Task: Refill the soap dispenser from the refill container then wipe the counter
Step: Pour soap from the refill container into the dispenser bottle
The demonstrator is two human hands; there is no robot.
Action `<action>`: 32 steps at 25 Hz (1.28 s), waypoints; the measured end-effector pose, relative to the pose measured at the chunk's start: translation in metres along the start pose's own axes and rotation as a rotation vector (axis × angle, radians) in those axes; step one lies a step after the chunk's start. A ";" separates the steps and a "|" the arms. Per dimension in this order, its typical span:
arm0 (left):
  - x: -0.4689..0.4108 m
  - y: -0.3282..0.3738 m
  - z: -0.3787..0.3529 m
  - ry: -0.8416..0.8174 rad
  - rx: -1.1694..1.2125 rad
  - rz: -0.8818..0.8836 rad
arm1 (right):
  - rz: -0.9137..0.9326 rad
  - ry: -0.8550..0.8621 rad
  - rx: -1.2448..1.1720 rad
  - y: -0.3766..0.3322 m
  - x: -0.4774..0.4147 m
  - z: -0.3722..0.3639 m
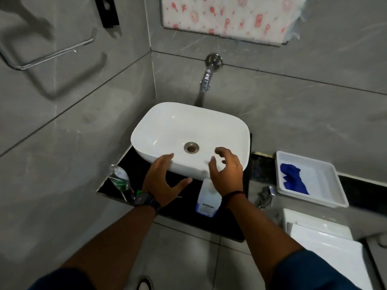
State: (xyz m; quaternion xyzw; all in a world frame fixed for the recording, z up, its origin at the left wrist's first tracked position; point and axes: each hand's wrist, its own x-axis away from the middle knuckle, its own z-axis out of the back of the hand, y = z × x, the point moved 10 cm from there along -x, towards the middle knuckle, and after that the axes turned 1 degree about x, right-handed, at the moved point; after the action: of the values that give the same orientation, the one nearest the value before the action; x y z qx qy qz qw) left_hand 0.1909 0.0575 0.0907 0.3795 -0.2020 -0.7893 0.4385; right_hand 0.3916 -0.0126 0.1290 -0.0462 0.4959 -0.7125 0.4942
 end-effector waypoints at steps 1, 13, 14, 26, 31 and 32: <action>0.000 0.011 -0.017 -0.050 0.031 -0.015 | -0.061 0.018 0.002 0.018 0.004 0.013; 0.014 0.071 -0.088 -0.195 0.028 -0.379 | -0.314 -0.525 -0.101 0.105 0.087 -0.036; 0.015 0.072 -0.088 -0.180 0.030 -0.376 | -0.320 -0.529 -0.094 0.105 0.088 -0.042; 0.017 0.052 -0.068 -0.079 -0.082 -0.152 | -0.285 -0.521 -0.110 0.102 0.080 -0.054; 0.011 0.046 -0.059 -0.036 -0.040 -0.131 | -0.306 -0.526 -0.075 0.104 0.079 -0.054; 0.011 0.045 -0.059 -0.047 -0.027 -0.130 | -0.304 -0.524 -0.074 0.104 0.079 -0.054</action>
State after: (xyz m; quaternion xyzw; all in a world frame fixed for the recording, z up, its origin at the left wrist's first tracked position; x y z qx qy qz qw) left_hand 0.2577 0.0248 0.0782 0.3672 -0.1768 -0.8273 0.3865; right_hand 0.3902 -0.0383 -0.0098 -0.3202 0.3646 -0.7236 0.4908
